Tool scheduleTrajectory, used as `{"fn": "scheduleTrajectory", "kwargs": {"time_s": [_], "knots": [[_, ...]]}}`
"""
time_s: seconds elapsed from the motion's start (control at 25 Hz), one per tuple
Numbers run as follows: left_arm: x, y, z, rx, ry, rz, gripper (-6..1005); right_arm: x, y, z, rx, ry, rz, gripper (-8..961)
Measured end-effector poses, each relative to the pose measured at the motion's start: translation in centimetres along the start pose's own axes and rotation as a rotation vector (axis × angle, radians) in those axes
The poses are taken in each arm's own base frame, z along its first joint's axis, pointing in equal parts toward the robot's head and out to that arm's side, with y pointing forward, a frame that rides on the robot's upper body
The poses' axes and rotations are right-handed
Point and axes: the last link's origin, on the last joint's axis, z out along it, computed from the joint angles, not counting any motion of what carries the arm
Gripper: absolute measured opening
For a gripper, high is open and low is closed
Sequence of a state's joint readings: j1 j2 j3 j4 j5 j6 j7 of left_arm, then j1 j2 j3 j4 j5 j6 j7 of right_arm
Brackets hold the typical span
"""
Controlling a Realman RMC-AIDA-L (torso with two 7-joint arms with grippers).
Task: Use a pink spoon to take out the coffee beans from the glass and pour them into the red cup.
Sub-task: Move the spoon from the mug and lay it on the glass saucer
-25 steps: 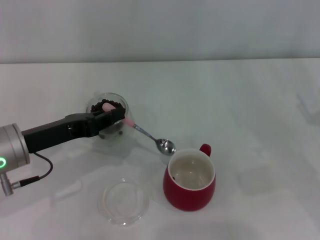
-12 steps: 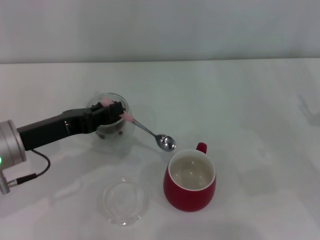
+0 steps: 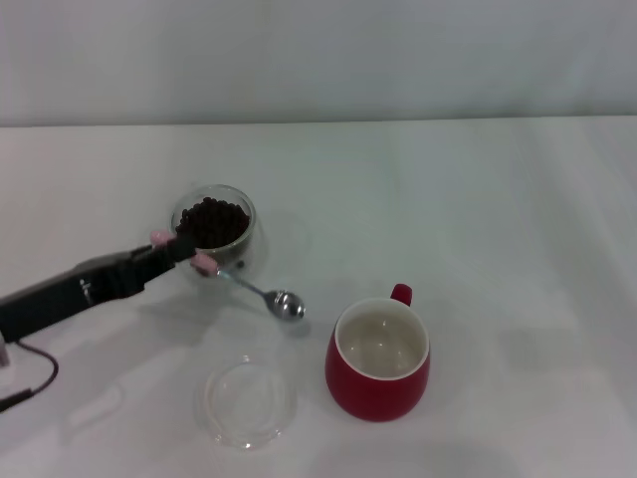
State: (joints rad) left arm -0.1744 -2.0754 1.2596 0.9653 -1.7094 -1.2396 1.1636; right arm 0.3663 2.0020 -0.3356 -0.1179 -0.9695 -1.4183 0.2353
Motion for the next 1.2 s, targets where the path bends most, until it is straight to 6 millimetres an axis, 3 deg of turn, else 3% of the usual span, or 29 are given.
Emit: {"fn": "scheduleTrajectory", "kwargs": {"time_s": [0.4, 0.68, 1.2], "knots": [[-3.6, -2.4, -0.8, 0.055, -0.025, -0.094, 132, 0.5, -1.5, 0.7, 0.051, 0.053, 0.079, 686], [-4.0, -2.8, -1.1, 0.065, -0.02, -0.119, 132, 0.6, -1.5, 0.5, 0.054, 0.06, 0.085, 686], [-5.4, -3.0, 0.3, 0.047, -0.076, -0.144, 131, 0.7, -1.5, 0.5, 0.053, 0.064, 0.086, 686]]}}
